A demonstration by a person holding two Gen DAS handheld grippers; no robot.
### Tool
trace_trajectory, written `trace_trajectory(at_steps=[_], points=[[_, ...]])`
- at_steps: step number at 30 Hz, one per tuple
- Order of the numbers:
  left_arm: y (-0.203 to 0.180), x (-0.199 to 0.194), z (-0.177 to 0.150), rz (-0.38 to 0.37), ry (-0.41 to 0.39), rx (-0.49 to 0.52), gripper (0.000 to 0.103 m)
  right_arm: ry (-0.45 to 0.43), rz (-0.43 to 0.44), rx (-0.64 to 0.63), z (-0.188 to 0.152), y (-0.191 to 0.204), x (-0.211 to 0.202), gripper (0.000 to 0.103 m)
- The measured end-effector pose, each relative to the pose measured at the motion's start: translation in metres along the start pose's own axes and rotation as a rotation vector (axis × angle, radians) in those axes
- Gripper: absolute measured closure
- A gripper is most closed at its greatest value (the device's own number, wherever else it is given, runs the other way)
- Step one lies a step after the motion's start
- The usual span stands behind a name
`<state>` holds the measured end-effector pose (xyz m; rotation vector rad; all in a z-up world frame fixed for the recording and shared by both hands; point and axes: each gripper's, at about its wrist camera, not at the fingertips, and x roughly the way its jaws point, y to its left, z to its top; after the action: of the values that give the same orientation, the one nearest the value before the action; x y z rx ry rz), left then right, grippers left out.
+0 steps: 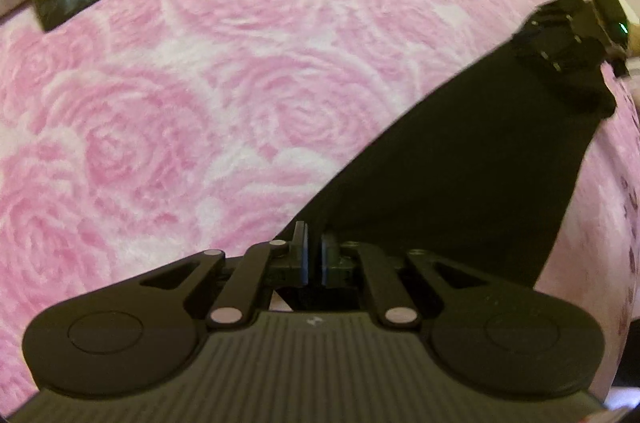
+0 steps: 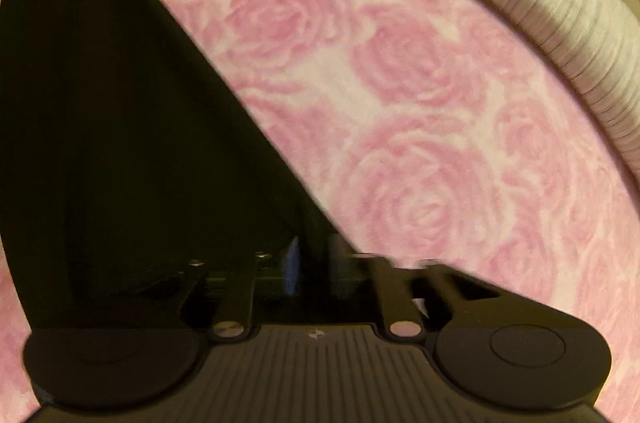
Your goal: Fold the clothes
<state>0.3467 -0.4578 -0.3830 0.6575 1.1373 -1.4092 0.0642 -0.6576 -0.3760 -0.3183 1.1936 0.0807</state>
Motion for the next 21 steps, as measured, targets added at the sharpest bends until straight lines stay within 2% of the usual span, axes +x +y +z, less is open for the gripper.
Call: trace_trajectory(at_steps=[4, 6, 7, 8, 10, 13, 17, 19, 20, 21], points=[[0.007, -0.007, -0.007, 0.007, -0.024, -0.058, 0.089, -0.036, -0.032, 0.060, 0.003, 0.006, -0.008, 0.040], [0.007, -0.015, -0.012, 0.042, -0.033, -0.073, 0.081, -0.019, -0.061, 0.126, 0.004, 0.010, -0.012, 0.032], [0.007, -0.021, -0.016, 0.077, -0.034, -0.084, 0.076, -0.008, -0.093, 0.146, 0.006, 0.014, -0.015, 0.032], [0.009, -0.027, -0.021, 0.095, -0.040, -0.099, 0.075, 0.004, -0.126, 0.166, 0.007, 0.019, -0.017, 0.032], [0.010, -0.041, -0.036, 0.097, -0.060, -0.142, 0.075, -0.037, -0.153, 0.239, 0.012, 0.034, -0.034, 0.032], [0.004, -0.060, -0.060, 0.074, -0.080, -0.200, 0.074, -0.118, -0.053, 0.347, 0.021, 0.071, -0.056, 0.032], [-0.013, -0.063, -0.098, -0.044, -0.081, -0.290, 0.072, -0.189, 0.070, 0.308, 0.039, 0.147, -0.069, 0.033], [-0.020, -0.058, -0.113, -0.096, -0.086, -0.327, 0.077, -0.215, 0.100, 0.270, 0.049, 0.184, -0.070, 0.033], [-0.021, -0.056, -0.120, -0.117, -0.096, -0.343, 0.100, -0.215, 0.111, 0.263, 0.053, 0.196, -0.068, 0.033], [-0.021, -0.055, -0.125, -0.129, -0.101, -0.361, 0.103, -0.213, 0.123, 0.258, 0.056, 0.207, -0.066, 0.033]])
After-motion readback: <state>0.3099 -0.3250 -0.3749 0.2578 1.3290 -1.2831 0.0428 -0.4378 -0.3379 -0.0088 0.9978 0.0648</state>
